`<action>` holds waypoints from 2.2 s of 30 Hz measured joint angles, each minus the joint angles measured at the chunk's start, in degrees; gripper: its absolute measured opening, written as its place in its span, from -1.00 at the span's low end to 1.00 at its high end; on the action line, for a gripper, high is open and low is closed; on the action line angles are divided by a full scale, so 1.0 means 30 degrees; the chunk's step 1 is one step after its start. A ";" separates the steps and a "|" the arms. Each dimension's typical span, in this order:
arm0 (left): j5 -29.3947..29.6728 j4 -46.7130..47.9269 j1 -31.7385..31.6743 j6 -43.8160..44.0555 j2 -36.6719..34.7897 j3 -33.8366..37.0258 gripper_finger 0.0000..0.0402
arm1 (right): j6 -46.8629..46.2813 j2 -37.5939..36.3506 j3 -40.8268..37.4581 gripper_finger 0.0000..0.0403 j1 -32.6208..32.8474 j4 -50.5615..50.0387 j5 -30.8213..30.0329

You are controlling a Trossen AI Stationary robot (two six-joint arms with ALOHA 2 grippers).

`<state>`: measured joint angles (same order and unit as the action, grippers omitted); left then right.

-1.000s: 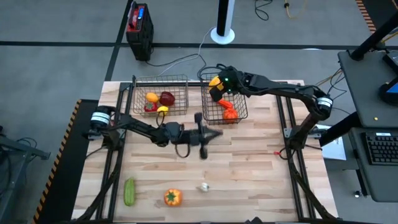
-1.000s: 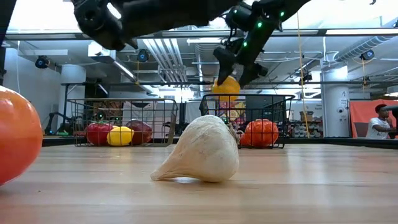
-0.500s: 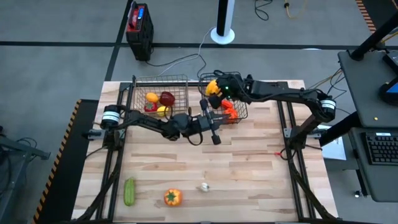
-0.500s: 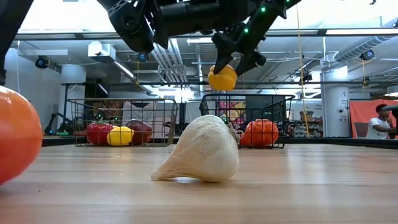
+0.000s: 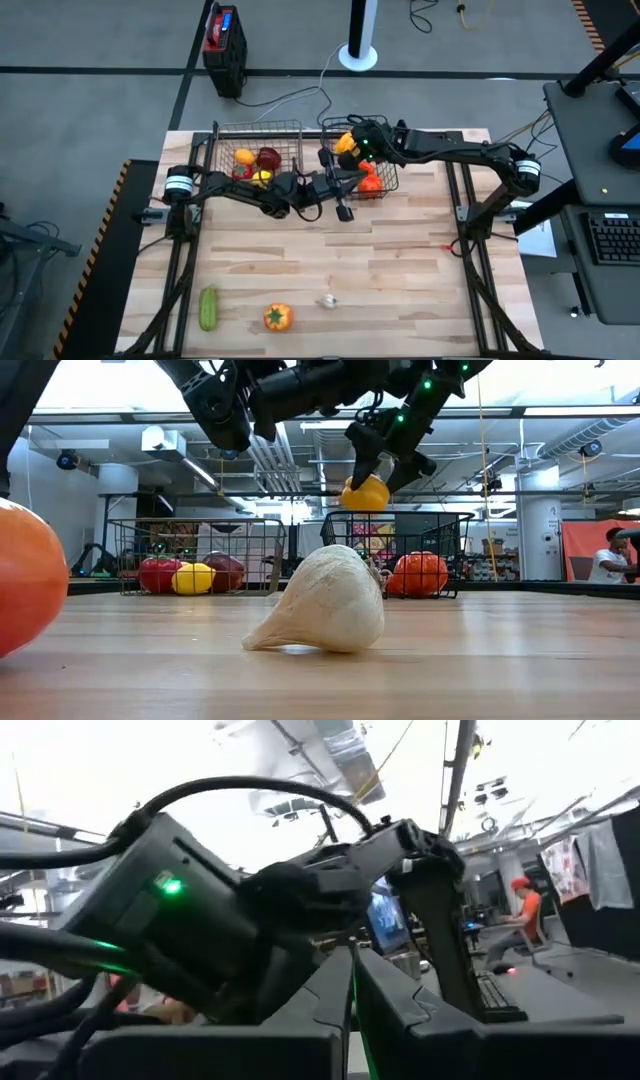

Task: Sort produce into baskets
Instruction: Put the bell pepper into the black wire basket, then put the garlic into the black wire basket

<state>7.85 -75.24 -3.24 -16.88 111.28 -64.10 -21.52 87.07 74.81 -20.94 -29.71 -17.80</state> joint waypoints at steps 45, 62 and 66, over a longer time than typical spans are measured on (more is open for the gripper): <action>1.2852 3.5820 0.7035 1.0166 -1.0144 -0.1001 -1.00 | 0.0898 -0.7323 -0.1801 0.99 0.2445 -0.4921 0.2535; -0.0252 4.1989 1.0486 1.7110 -1.0043 -0.5782 -1.00 | 0.1240 -0.5732 -0.5064 0.99 1.1936 -0.1607 1.0255; -0.0968 4.1949 1.1364 1.5840 -0.9166 -0.5740 -1.00 | 0.1379 -0.4923 -0.5595 0.99 1.3791 0.1936 1.1649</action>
<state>4.95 50.61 30.85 30.63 83.79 -81.32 -17.38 72.30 58.02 20.43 -23.90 17.15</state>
